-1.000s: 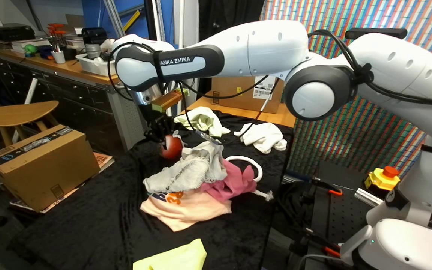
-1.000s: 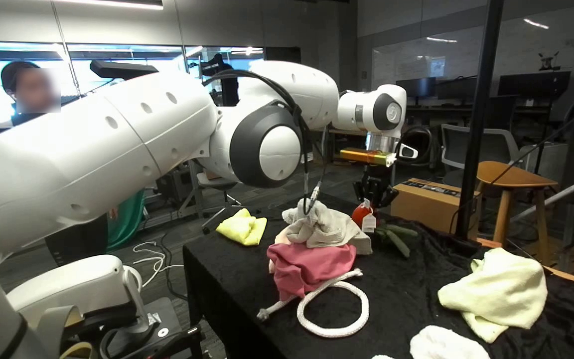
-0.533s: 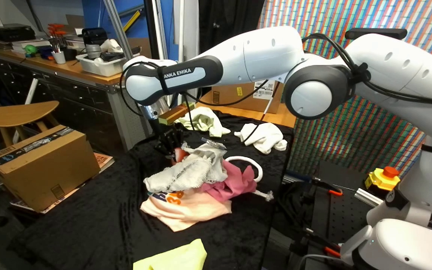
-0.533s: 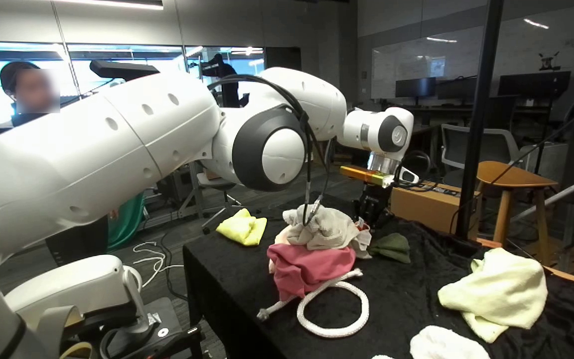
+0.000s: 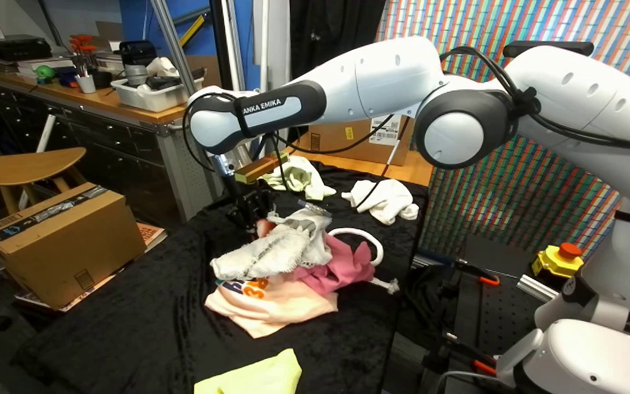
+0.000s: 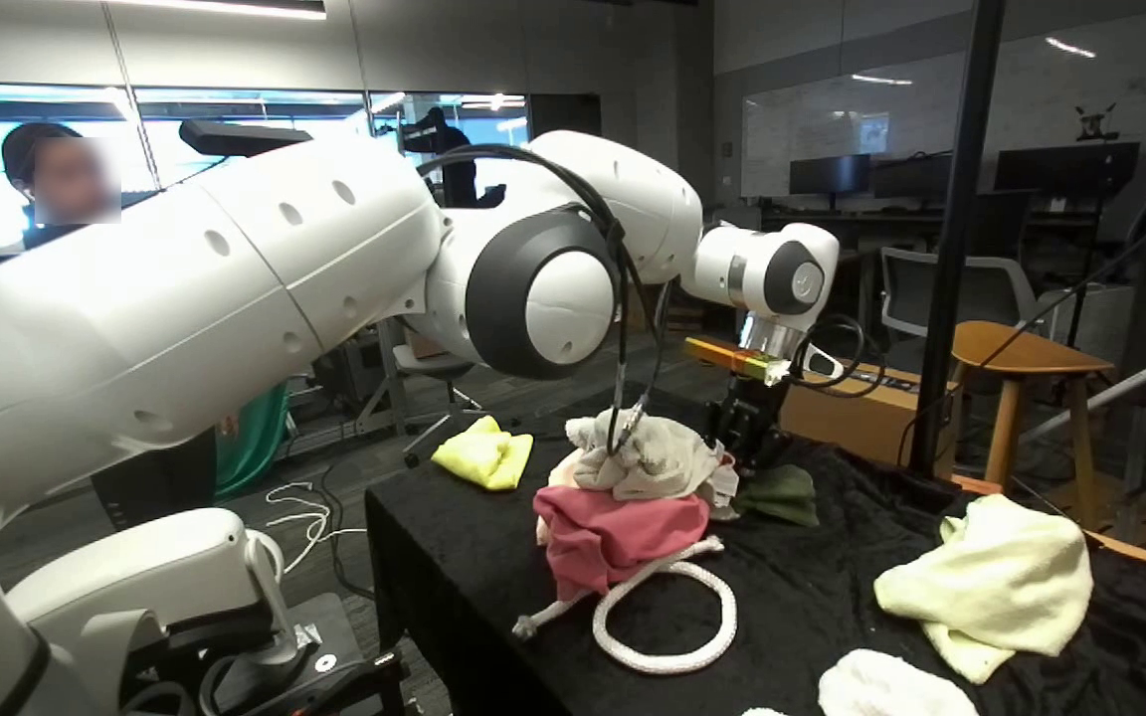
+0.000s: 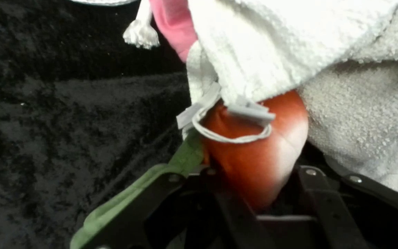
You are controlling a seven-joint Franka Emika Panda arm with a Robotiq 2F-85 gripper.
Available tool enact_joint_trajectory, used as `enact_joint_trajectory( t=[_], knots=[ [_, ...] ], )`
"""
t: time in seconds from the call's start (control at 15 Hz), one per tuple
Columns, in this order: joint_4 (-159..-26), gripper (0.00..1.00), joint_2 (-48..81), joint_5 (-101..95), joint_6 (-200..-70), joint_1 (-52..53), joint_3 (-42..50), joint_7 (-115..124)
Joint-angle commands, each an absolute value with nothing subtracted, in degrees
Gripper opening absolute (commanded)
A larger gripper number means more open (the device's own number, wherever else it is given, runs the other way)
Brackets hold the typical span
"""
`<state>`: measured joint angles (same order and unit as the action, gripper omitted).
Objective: Put all the items on the table in one place
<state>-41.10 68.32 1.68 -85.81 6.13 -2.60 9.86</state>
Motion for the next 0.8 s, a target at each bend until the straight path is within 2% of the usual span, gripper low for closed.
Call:
enact_joint_trajectory(
  t=[0.0, 0.2, 0.27, 0.73],
  knots=[
    [-45.0, 0.71, 64.9, 2.4, -89.5, 5.8, -2.9, 10.8],
    [-46.9, 0.95, 62.6, 2.2, -93.4, 5.8, -2.6, 11.5],
    [-47.7, 0.99, 61.8, 2.1, -94.8, 5.7, -2.4, 11.9],
    [-59.6, 1.00, 52.8, 2.3, -109.4, 5.0, 0.6, 20.3]
  ],
)
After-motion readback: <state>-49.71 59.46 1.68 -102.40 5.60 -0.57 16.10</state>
